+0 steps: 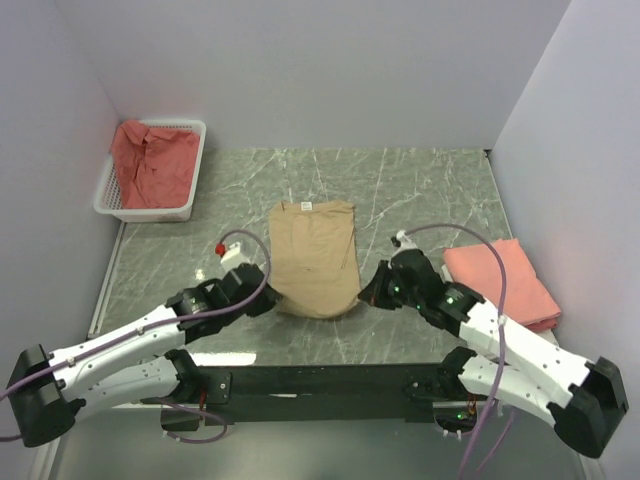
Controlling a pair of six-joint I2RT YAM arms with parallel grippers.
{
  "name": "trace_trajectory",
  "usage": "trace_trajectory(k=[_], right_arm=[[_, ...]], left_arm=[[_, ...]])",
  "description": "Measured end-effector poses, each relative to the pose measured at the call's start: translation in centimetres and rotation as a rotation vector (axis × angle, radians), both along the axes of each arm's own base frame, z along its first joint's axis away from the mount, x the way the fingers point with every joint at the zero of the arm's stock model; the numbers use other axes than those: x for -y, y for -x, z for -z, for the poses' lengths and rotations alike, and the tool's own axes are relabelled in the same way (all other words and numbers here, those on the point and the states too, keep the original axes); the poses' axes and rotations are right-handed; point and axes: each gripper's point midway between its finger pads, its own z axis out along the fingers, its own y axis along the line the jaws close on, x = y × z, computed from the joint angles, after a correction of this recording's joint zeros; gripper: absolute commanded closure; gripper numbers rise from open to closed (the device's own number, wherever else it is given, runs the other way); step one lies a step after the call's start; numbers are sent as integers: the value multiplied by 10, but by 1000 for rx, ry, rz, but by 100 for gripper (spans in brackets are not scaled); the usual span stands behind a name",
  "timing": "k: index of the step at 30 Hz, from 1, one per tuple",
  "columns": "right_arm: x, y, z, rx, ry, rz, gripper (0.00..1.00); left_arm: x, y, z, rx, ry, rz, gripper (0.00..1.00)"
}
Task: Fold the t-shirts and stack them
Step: Fold the tshirt
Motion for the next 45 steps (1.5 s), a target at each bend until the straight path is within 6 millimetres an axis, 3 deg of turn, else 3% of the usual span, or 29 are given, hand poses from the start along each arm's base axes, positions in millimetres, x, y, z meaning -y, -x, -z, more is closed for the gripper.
trace_trajectory(k=[12,18,27,37,45], right_arm=[[-12,-81,-47,60,46,84,100],[-7,-123,-66,74,22,131,100],[1,-181,-61,32,-8,173,100],[-10,-249,-58,27,-49,157,100],[-15,-295,-22,-20,-58,150,99]], left_arm=[[-10,-86,-64,113,16,-85,100],[-17,-122,-76,116,27,-113,100],[-19,-175,-76,99,39,-132,100],[-20,-230,-58,69,42,-175,100],[-28,-273,-33,42,36,-218,100]])
